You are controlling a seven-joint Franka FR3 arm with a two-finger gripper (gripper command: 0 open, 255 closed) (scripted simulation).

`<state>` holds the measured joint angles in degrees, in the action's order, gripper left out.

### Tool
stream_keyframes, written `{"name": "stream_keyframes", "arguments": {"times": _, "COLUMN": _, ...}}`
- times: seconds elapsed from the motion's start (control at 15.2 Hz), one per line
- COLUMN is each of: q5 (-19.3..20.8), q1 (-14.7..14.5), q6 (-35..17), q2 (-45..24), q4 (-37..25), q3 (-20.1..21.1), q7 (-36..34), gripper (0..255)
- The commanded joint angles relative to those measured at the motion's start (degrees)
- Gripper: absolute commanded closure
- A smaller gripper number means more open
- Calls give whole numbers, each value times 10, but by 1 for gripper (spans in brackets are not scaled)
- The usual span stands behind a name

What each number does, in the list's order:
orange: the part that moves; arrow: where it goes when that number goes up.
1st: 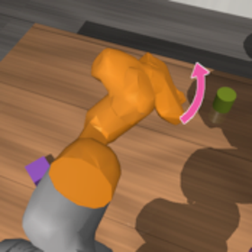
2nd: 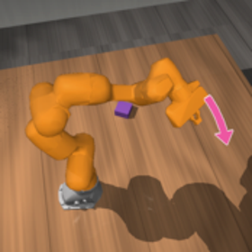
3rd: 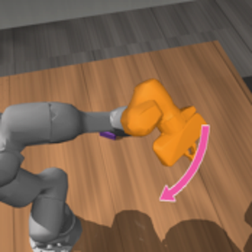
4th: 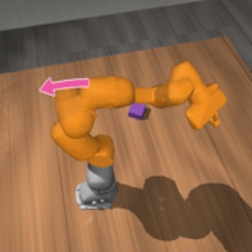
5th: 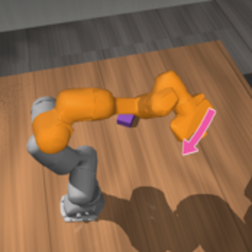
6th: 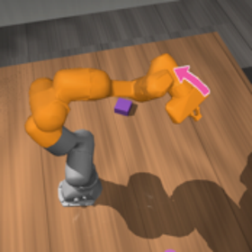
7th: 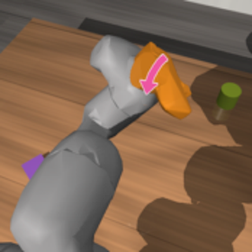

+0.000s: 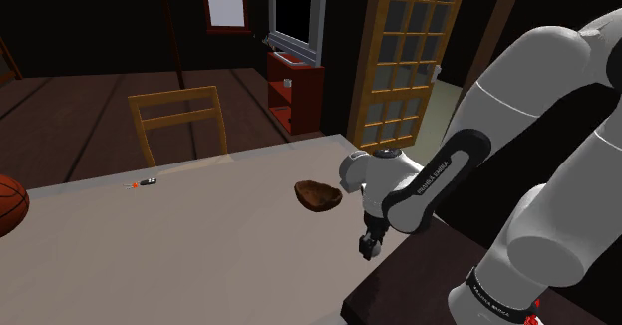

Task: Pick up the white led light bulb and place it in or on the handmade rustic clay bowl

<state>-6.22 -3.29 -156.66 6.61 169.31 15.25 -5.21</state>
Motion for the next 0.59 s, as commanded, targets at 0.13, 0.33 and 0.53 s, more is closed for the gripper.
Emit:
{"name": "stream_keyframes", "arguments": {"times": 0.13, "q5": -17, "q1": -8, "q6": 52, "q2": 52, "q4": 1, "q3": -4, "q7": 13, "gripper": 255}}
{"name": "stream_keyframes", "arguments": {"times": 0.33, "q5": -24, "q1": -13, "q6": 90, "q2": 90, "q4": 0, "q3": -8, "q7": 17, "gripper": 255}}
{"name": "stream_keyframes", "arguments": {"times": 0.53, "q5": -28, "q1": -17, "q6": 129, "q2": 126, "q4": -3, "q3": -12, "q7": 20, "gripper": 255}}
